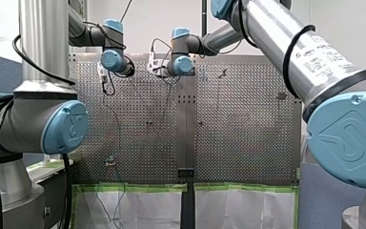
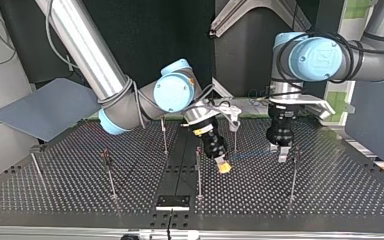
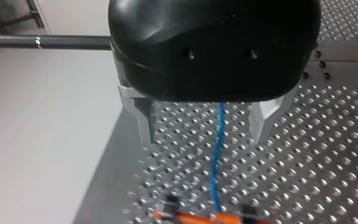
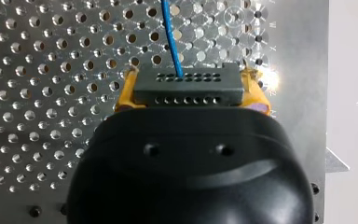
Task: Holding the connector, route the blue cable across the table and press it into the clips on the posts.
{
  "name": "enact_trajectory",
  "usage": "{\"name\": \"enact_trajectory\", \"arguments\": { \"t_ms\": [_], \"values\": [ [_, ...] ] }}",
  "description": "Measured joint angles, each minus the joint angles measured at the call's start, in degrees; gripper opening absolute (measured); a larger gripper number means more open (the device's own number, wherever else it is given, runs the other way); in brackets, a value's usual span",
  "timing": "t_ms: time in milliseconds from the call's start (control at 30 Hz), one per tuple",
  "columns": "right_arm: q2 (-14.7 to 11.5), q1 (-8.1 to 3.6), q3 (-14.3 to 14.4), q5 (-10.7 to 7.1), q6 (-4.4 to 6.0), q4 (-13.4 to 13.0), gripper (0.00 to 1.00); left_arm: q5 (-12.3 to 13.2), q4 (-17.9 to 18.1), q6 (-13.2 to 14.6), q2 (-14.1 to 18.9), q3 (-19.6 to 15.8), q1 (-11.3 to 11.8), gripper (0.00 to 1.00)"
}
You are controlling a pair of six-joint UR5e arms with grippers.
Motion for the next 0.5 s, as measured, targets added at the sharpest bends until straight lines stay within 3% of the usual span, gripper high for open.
{"name": "enact_trajectory", "arguments": {
  "t_ms": [500],
  "values": [
    [-0.01, -0.4, 0.0, -0.01, -0.09, 0.03, 0.0, -0.87, 1.95, -0.5, -7.56, 5.87, -0.67, 0.99]
  ]
}}
